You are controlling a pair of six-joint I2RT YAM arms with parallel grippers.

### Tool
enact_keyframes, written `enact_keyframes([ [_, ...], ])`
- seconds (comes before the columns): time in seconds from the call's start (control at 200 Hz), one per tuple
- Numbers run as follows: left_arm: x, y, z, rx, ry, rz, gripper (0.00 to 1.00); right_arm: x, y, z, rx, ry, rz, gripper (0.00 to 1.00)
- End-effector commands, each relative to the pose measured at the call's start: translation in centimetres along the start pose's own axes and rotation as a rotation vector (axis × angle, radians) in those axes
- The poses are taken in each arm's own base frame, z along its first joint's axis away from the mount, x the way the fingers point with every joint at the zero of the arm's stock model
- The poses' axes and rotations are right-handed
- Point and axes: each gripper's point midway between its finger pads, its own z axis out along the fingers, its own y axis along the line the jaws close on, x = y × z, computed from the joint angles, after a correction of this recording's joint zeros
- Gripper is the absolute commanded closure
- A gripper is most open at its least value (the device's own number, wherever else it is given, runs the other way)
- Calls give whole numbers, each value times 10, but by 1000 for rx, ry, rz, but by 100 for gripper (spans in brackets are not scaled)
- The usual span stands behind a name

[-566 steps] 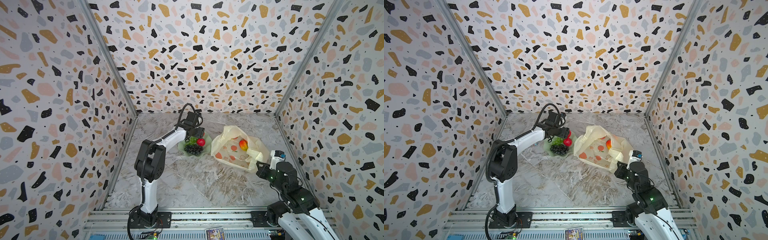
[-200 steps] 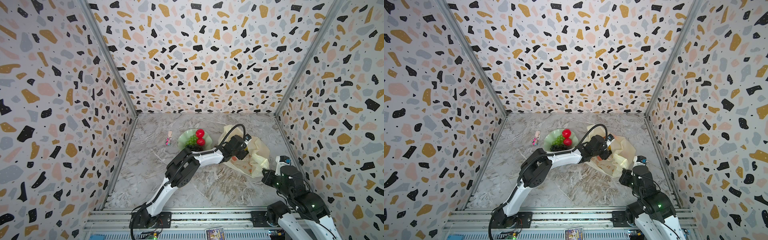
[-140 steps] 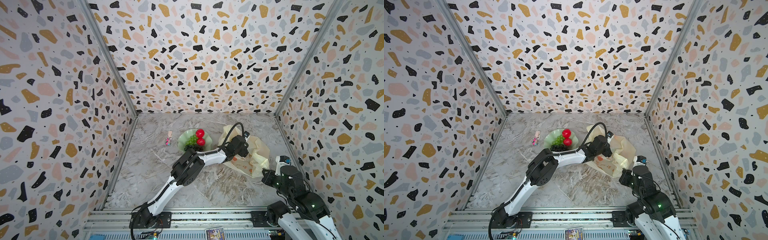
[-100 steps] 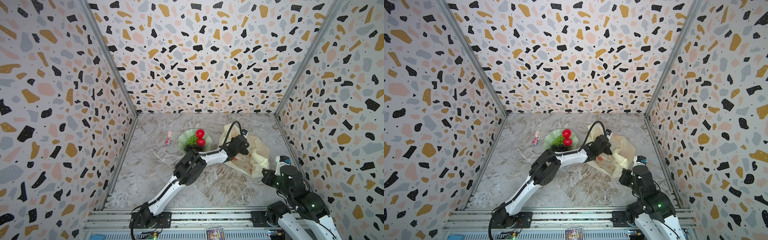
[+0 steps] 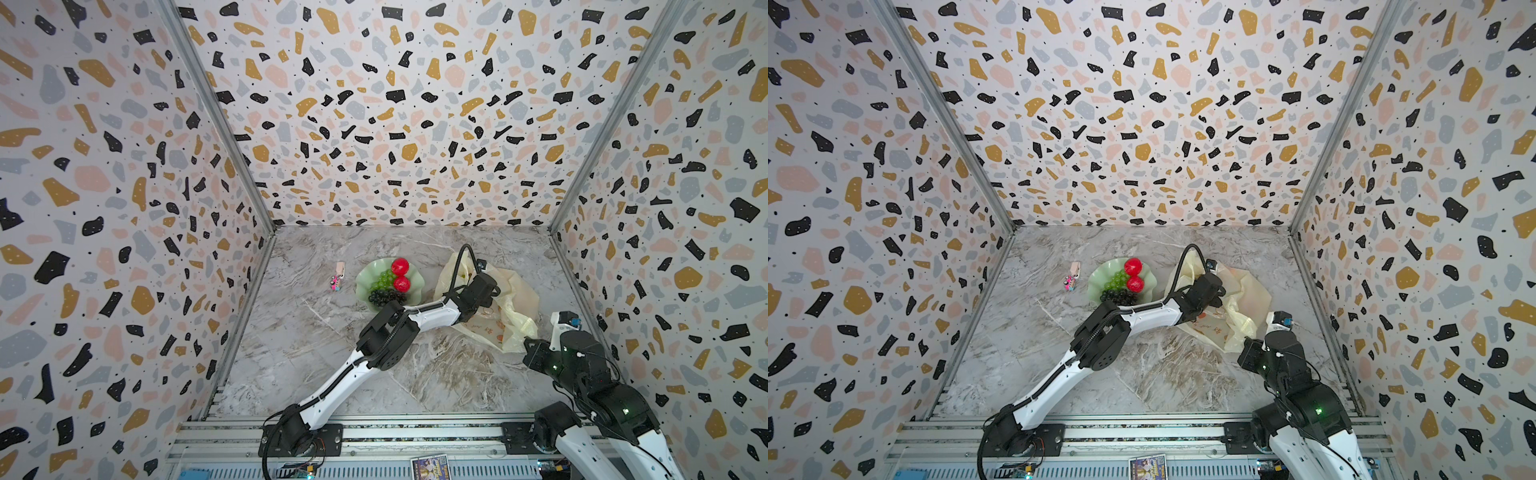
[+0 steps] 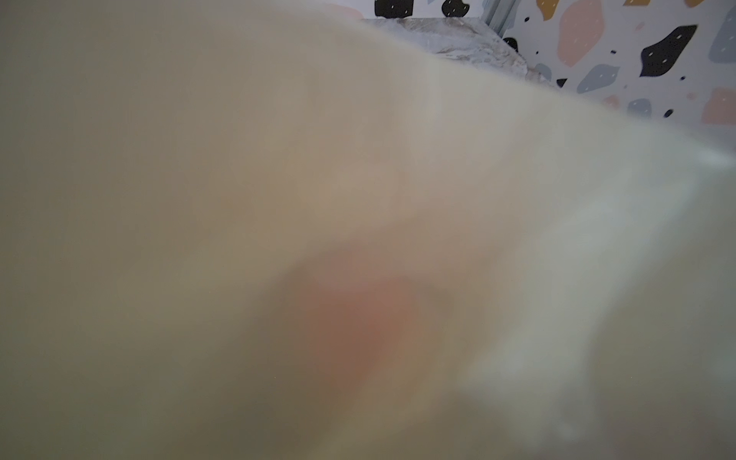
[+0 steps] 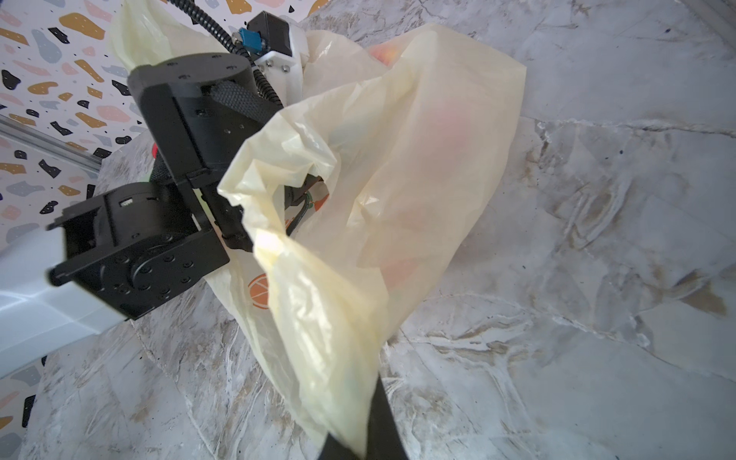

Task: Take fruits out of the plastic bag
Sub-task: Take out the fake fruit from the plastic bag.

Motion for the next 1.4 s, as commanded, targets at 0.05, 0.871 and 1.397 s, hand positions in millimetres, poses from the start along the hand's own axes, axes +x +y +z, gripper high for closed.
enact_keyframes([
  [0.05,-8,3,-8,-39,-10,7,47,-1,2,-1,-2,7,-8,100],
  [0.871,-42,-37,-75,259,-60,237,73,-8,5,-2,-16,-27,40,100],
  [1.397,-39,-33,-171,404,64,466,75,-39,7,-5,10,-148,72,100],
])
